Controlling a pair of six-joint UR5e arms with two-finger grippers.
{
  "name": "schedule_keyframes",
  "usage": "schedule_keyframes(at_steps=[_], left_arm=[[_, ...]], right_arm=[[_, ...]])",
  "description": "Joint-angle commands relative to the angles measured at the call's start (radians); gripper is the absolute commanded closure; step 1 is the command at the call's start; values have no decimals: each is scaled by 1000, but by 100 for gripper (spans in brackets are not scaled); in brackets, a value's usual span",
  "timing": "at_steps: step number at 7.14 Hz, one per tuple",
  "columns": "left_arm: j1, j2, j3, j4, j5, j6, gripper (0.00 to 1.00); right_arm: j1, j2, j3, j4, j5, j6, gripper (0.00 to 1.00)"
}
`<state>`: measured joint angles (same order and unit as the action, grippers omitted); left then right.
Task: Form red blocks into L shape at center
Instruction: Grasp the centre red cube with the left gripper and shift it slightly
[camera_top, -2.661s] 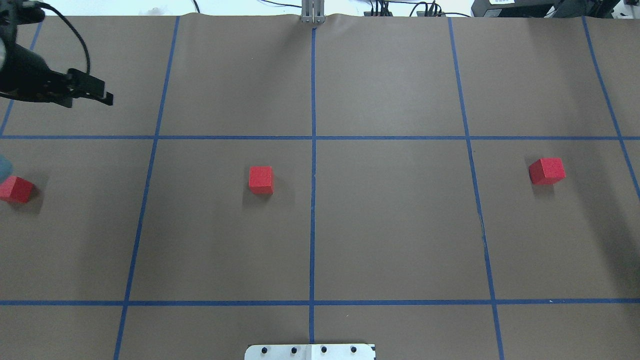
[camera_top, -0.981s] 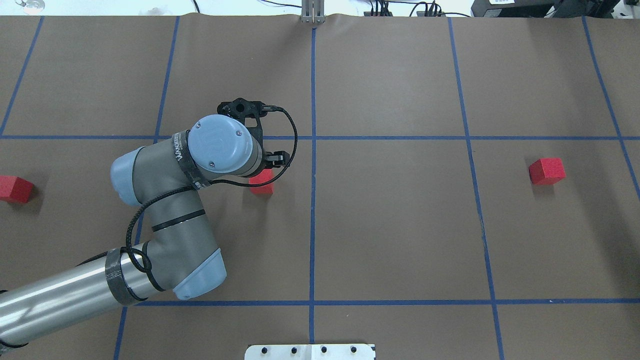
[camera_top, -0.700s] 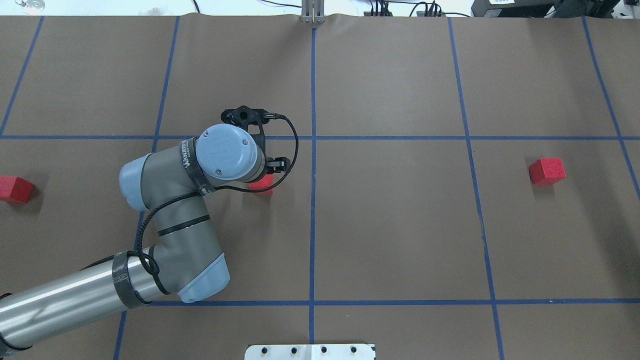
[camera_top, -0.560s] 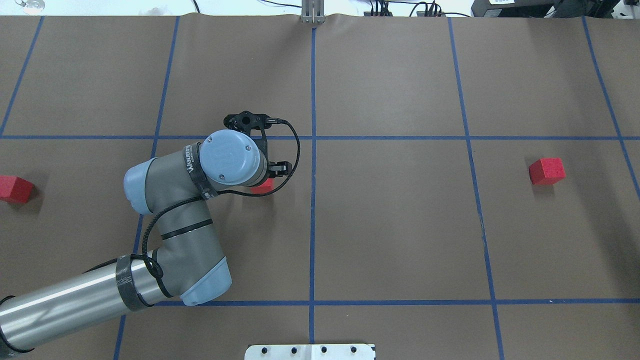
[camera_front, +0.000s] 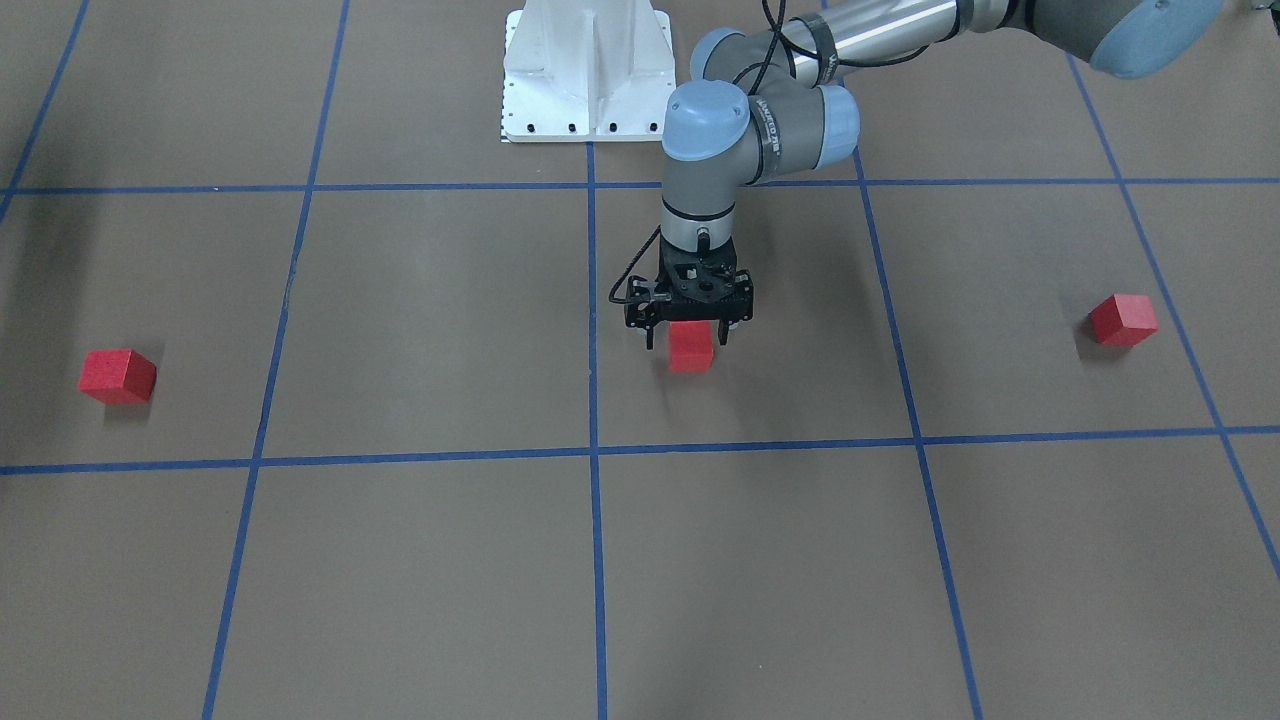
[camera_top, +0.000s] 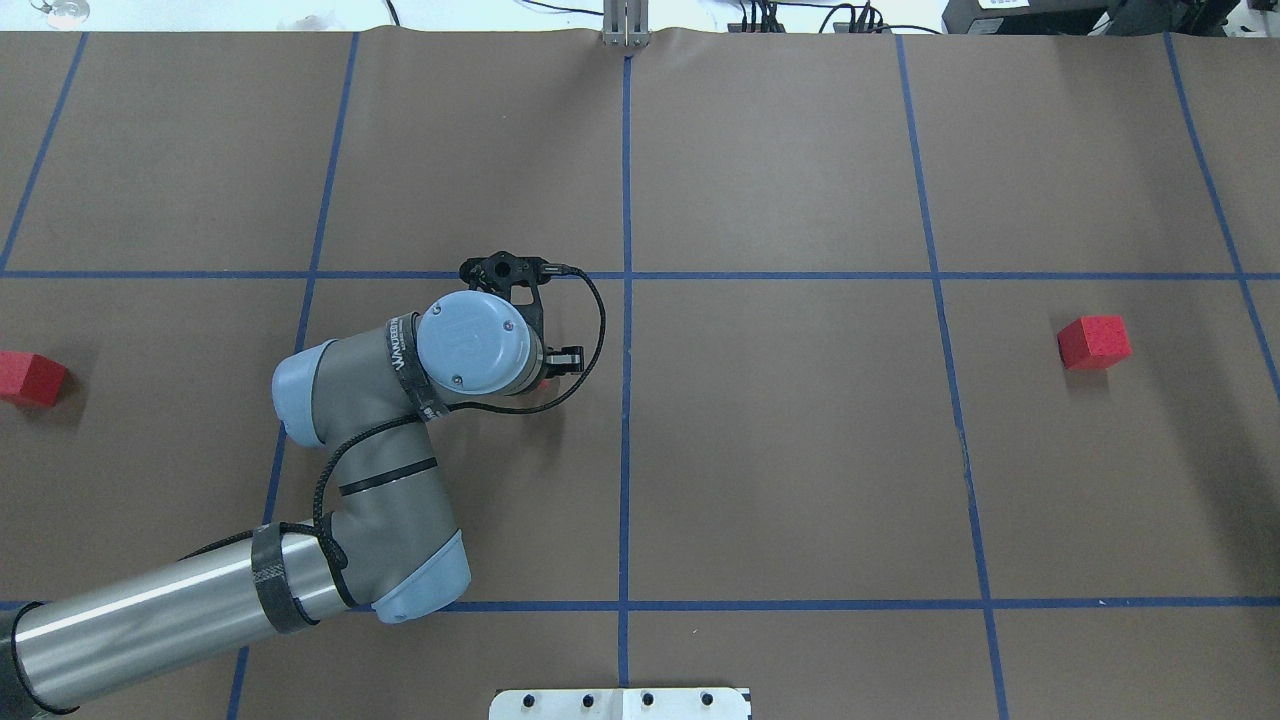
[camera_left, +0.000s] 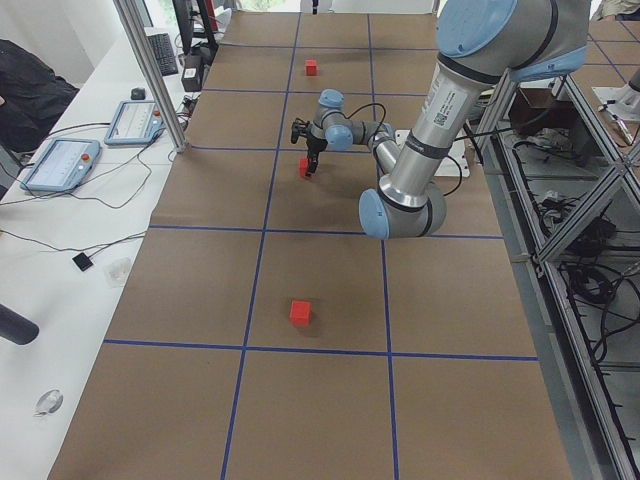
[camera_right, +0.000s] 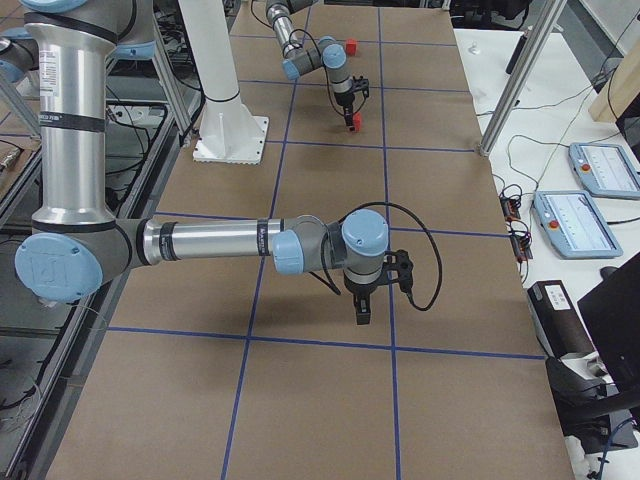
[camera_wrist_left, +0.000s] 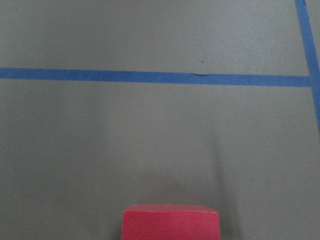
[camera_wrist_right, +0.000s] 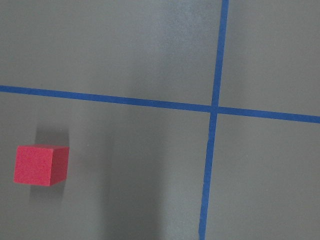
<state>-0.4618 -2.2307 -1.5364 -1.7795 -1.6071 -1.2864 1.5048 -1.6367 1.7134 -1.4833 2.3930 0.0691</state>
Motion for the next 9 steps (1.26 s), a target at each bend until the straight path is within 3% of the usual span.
schedule_keyframes(at_steps=[1,4,6,9], left_arm=[[-6,-3,-14,3,0,-19,100],[-24,-99,-6,18,-7,-28,100],[-21,-290,225,35,-2,-62,100],[-26,-302,271,26,1,-48,100]], right_arm=[[0,0,0,0,0,0,1],[0,0,0,0,0,0,1],[0,0,-1,0,0,0,1],[0,0,-9,0,0,0,1]])
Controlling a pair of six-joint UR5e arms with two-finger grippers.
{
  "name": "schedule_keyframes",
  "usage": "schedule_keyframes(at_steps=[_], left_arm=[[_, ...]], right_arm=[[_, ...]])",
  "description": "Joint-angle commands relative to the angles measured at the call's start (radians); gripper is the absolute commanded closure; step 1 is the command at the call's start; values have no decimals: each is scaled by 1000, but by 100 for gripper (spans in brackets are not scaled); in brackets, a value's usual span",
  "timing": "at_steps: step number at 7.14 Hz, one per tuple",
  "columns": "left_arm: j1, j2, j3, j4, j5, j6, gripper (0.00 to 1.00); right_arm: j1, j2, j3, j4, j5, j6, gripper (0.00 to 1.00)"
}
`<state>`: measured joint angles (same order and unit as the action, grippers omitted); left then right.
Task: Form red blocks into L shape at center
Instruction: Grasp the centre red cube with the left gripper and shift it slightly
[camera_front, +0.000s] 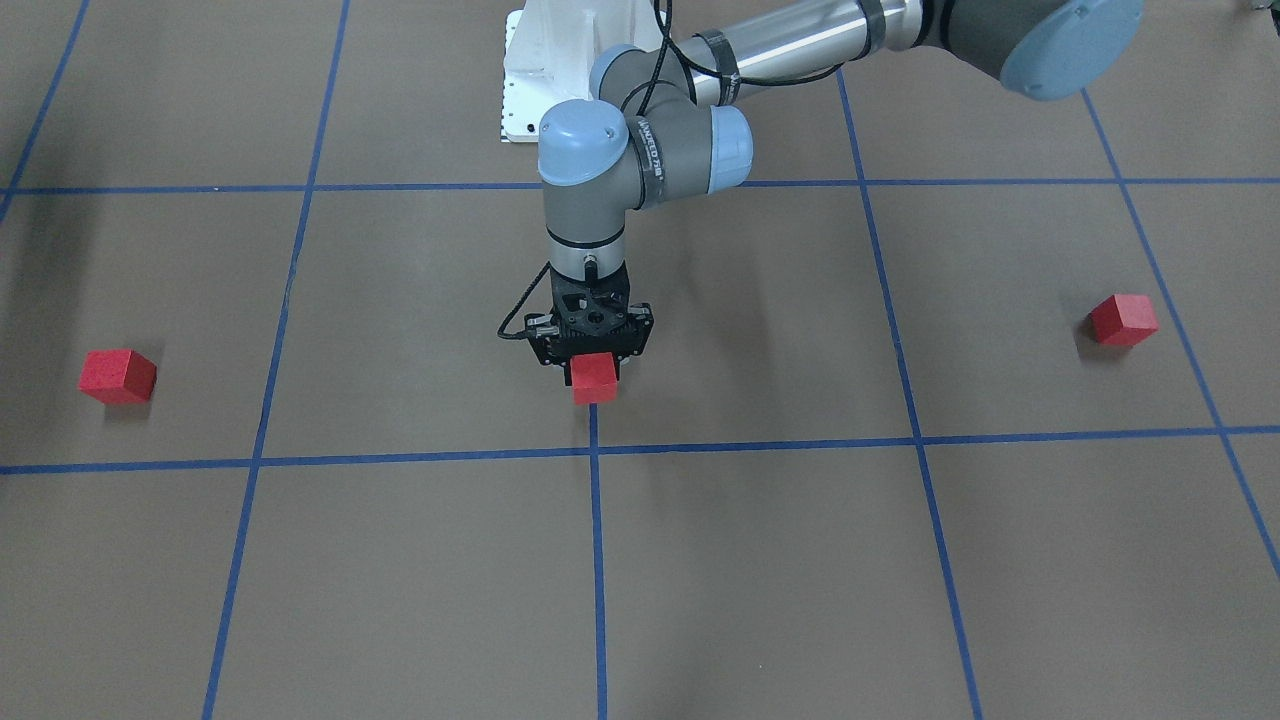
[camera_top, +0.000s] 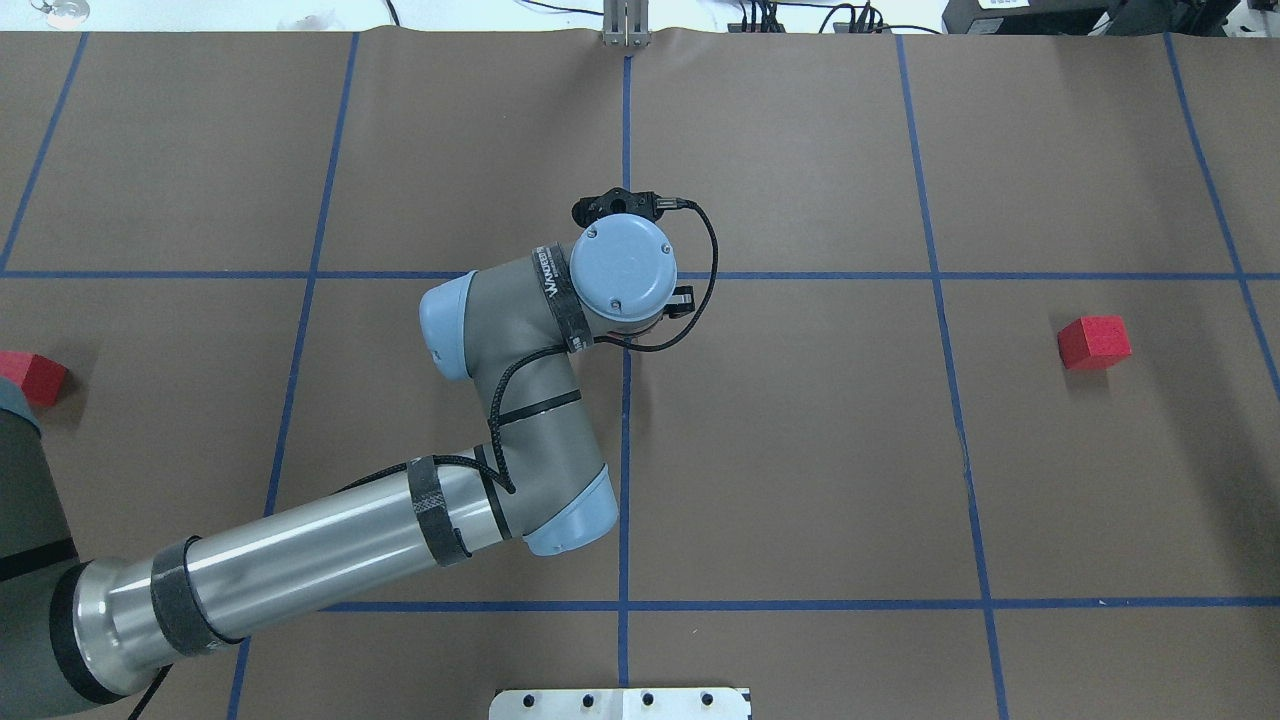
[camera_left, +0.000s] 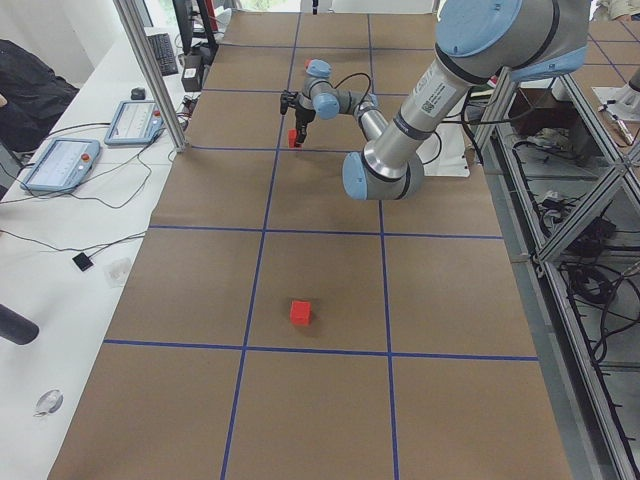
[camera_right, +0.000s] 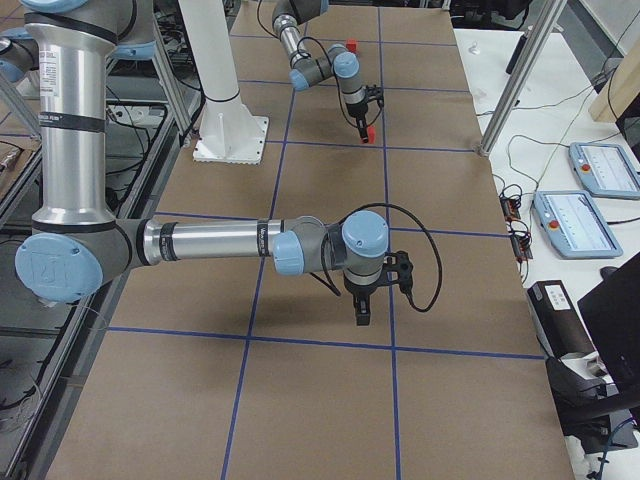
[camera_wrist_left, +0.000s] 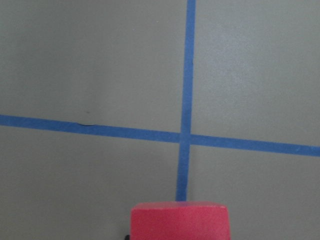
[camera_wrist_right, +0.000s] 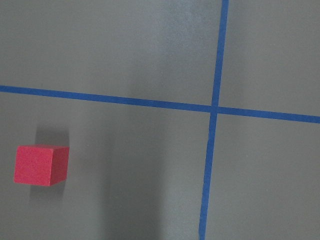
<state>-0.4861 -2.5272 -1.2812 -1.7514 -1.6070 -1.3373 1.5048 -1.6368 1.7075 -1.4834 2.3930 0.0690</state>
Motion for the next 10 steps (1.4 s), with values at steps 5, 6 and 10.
schedule_keyframes(at_steps=[5,6,10], left_arm=[[-2,-5,37,-5,-1,40,34],[-3,-5,36,-5,-1,40,12],[-63,-4,-59,9,-49,40,10]], right_arm=[[0,2,-5,0,3,2,1],[0,18,26,8,8,2,1],[-60,23,23,44,6,2,1]])
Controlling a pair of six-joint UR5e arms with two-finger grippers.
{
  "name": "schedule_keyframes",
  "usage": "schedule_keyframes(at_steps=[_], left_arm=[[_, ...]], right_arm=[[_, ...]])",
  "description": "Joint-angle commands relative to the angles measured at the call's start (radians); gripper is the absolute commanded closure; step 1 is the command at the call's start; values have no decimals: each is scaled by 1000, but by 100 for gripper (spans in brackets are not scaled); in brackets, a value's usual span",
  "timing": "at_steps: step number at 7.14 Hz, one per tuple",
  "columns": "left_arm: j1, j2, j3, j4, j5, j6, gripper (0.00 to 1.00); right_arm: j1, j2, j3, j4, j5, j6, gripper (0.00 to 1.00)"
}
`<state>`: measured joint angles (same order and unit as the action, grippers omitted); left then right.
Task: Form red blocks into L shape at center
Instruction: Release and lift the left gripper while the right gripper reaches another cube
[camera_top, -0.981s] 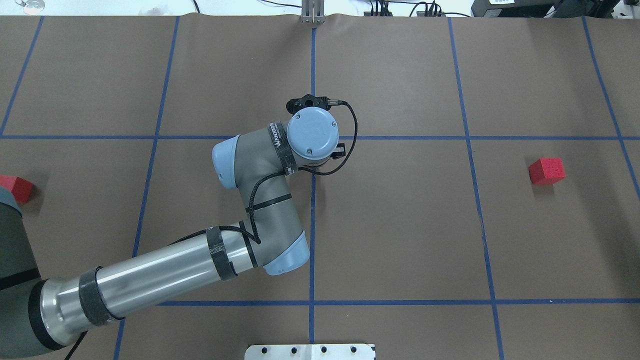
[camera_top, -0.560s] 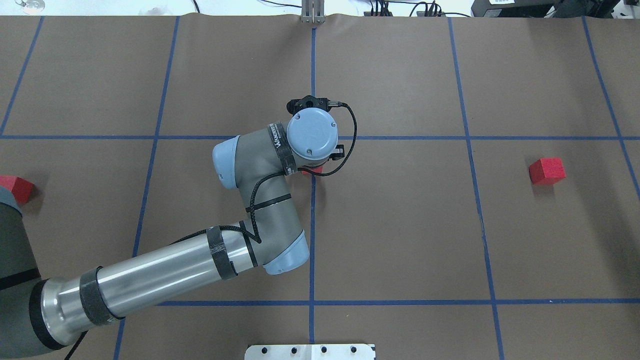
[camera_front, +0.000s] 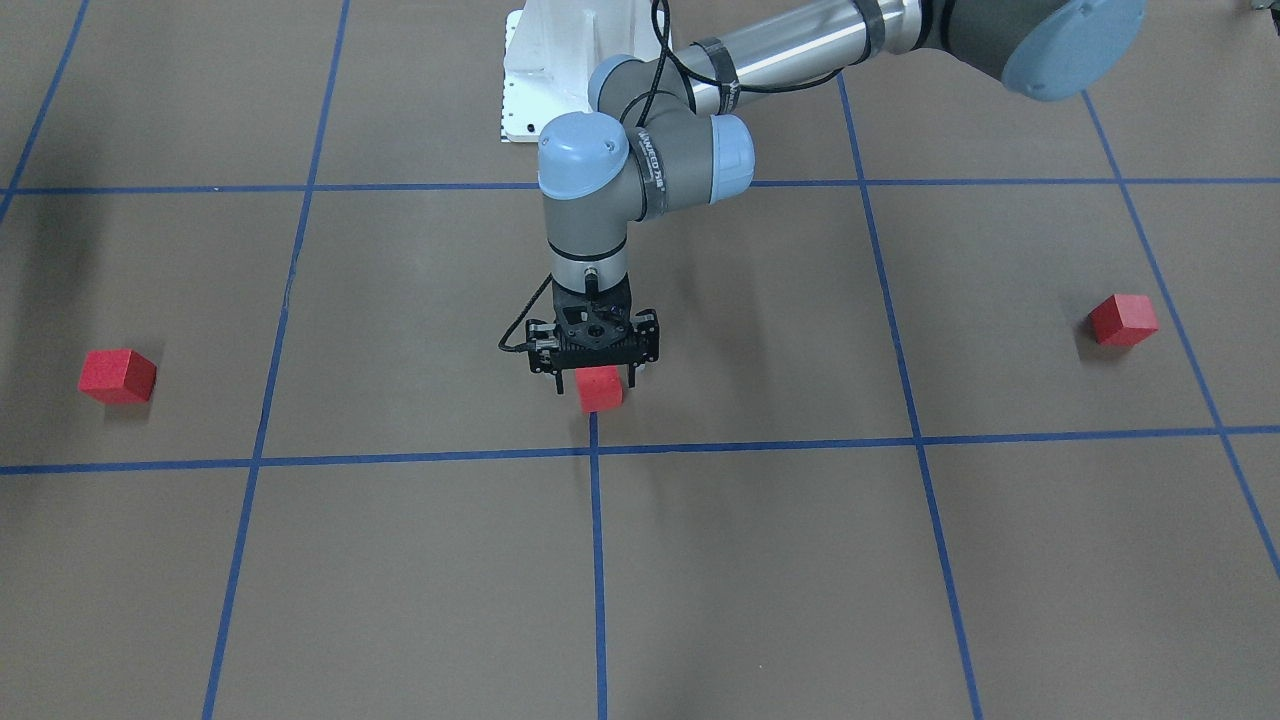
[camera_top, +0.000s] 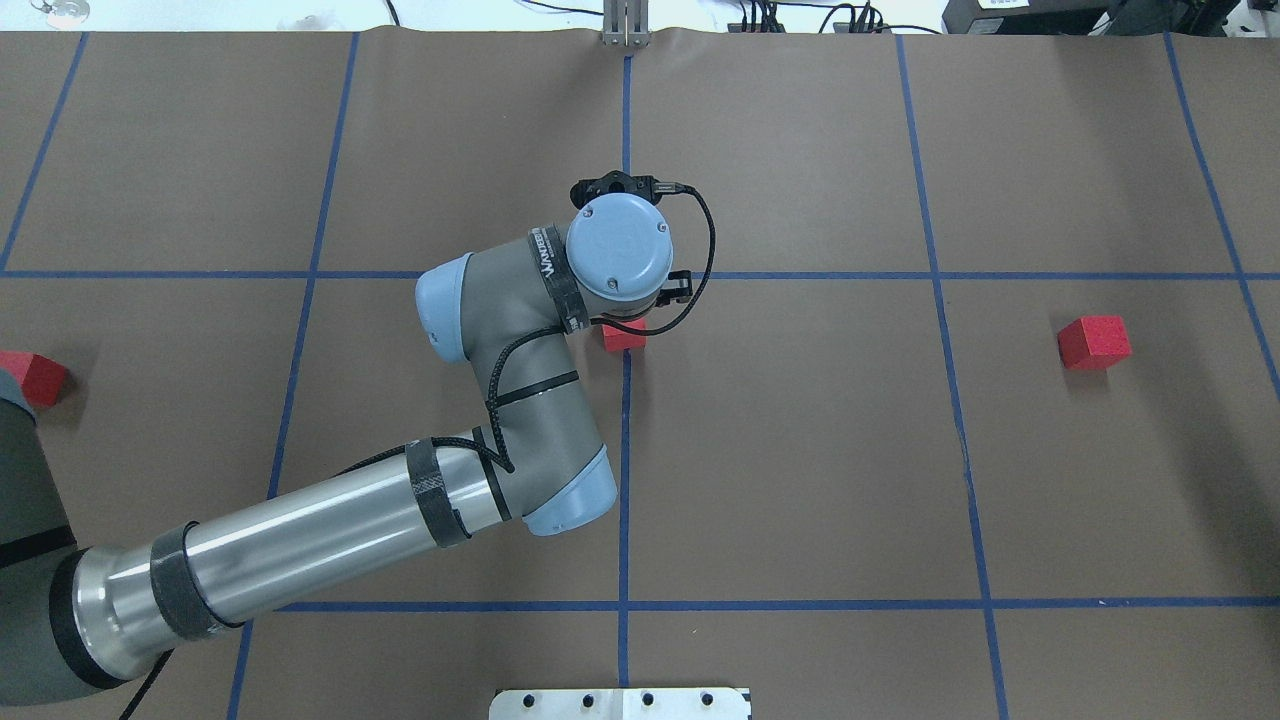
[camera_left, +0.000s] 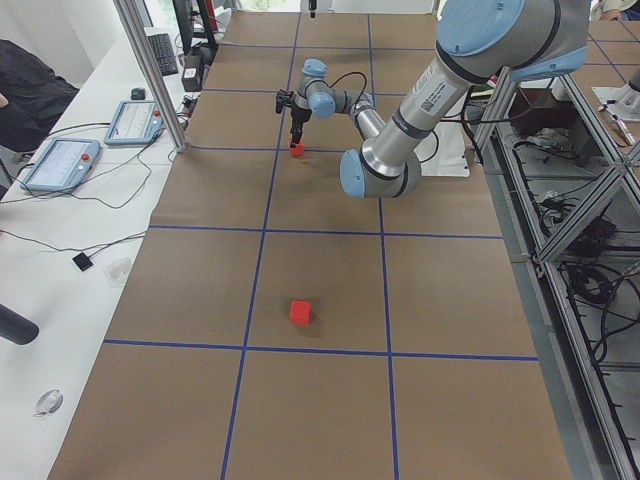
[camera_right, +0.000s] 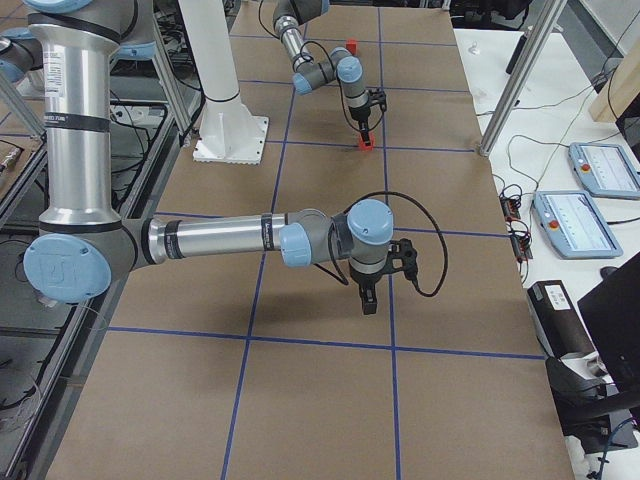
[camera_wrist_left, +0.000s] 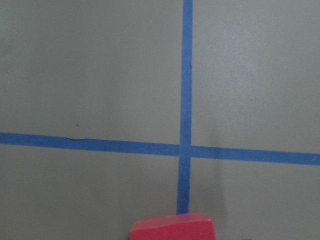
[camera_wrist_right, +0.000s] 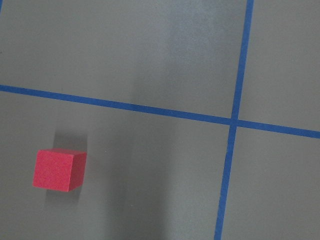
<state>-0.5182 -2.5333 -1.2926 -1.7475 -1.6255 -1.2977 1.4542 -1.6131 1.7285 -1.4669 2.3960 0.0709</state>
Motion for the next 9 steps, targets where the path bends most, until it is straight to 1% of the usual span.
schedule_keyframes(at_steps=[1,2,3,4,5,6,7,8,9], left_arm=[[-61,23,-106,22,-54,-2,0],[-100,46,-172,72,-65,0,0],[-152,97,-260,100,-127,0,0],[-208,147,-337,115,-201,0,0],[-244,190,-382,127,-238,1,0],[-247,218,-399,125,-241,2,0],[-247,222,-399,125,-240,2,0],[-247,223,-398,123,-238,2,0],[-246,240,-398,120,-238,2,0]], right_arm=[[-12,-1,9,96,12,0,1],[-49,-5,8,123,26,15,1],[-136,1,11,137,29,205,1],[-212,1,5,231,-15,372,1],[-288,2,0,308,-47,536,1],[-360,10,-6,365,-120,634,1],[-395,33,-16,367,-142,651,1],[-397,57,-32,367,-143,652,1],[-405,59,-53,367,-144,650,1]])
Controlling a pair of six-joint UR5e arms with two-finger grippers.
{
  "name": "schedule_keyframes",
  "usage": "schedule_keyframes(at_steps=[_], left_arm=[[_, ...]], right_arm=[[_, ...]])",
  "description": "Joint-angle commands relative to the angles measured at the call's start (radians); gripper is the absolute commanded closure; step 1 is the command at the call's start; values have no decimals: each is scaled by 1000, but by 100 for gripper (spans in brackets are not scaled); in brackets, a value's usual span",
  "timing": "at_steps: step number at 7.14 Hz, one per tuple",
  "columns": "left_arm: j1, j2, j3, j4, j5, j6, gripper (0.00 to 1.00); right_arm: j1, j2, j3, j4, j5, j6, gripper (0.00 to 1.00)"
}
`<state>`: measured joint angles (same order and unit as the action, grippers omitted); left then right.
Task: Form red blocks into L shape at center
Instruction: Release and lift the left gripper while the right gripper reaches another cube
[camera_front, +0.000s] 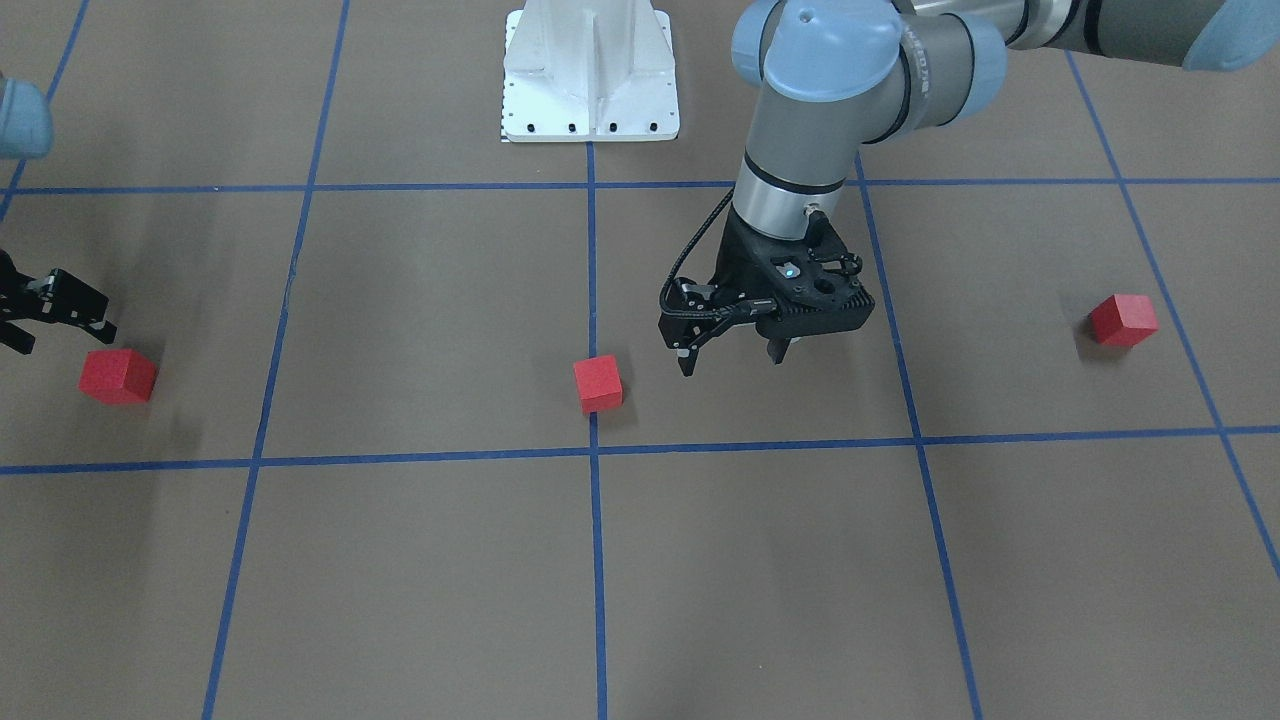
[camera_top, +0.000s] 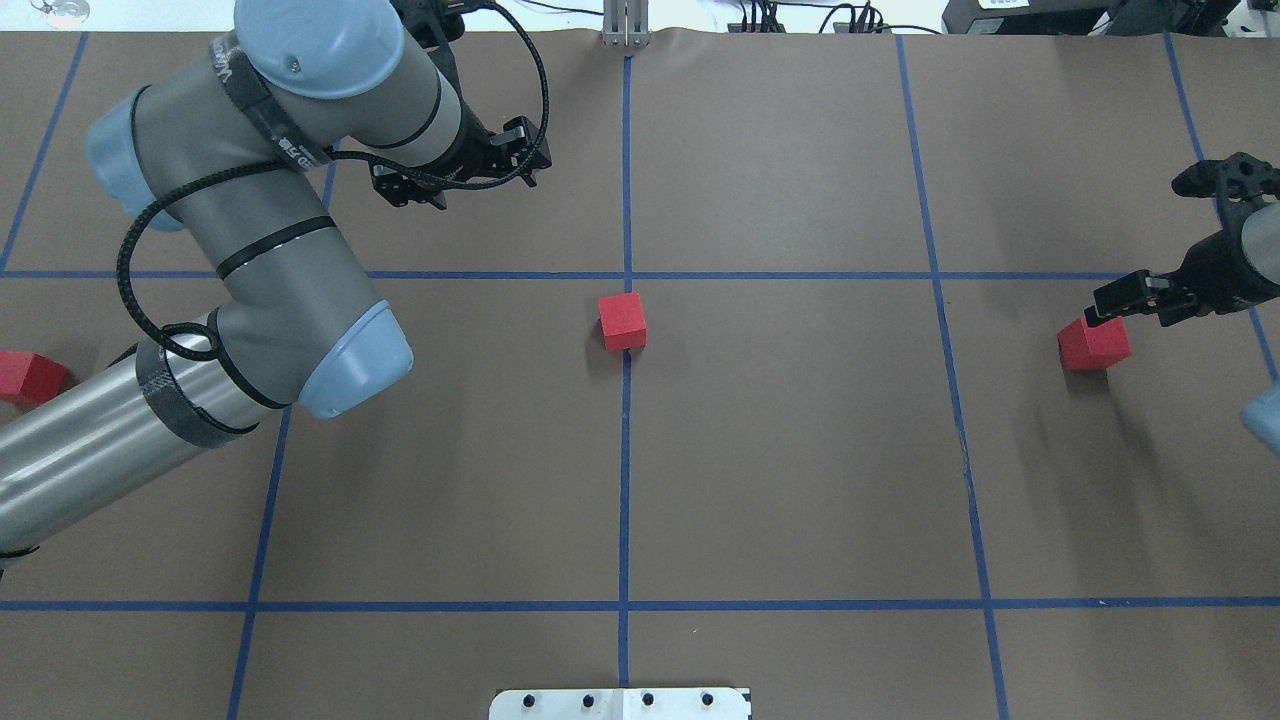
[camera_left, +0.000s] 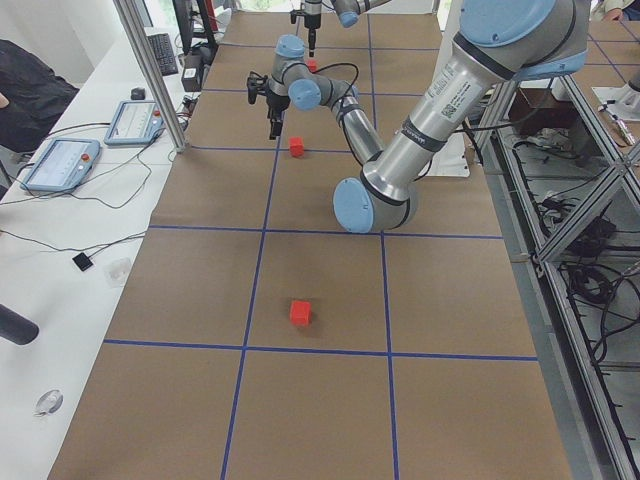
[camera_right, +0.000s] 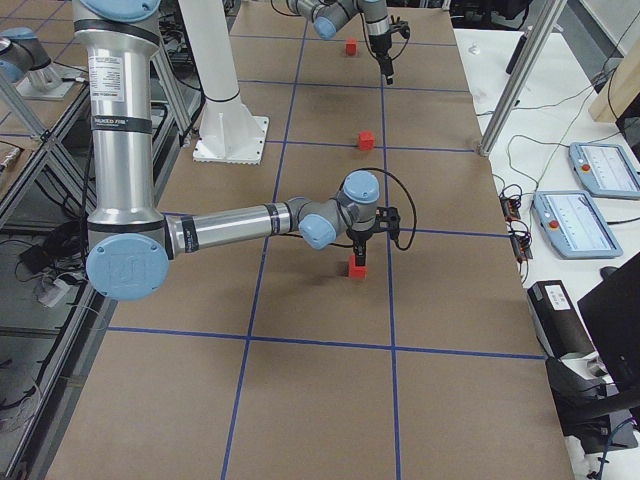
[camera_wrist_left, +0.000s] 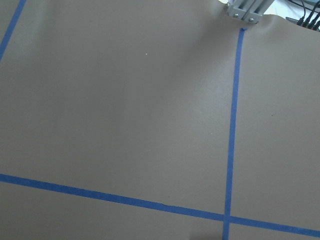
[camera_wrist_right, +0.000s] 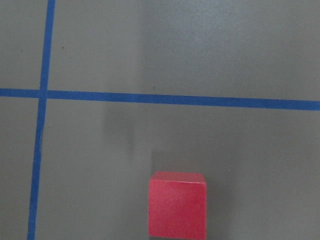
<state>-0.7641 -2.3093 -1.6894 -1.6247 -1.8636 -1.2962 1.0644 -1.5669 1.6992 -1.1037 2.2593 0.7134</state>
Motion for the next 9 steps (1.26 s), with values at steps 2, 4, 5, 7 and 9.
schedule_keyframes(at_steps=[2,4,5,7,9], left_arm=[[3,22,-1,-7,0,-2,0],[5,24,0,-7,1,-2,0],[5,24,4,-7,1,-2,0],[6,24,7,-9,1,-2,0],[6,31,1,-9,1,-3,0]], right_arm=[[-23,21,-58,4,-14,-5,1],[-33,45,-110,4,-23,-5,1],[-35,48,-121,5,-23,-6,1],[-55,48,-136,7,-36,-6,1],[-63,51,-142,7,-35,-5,13]])
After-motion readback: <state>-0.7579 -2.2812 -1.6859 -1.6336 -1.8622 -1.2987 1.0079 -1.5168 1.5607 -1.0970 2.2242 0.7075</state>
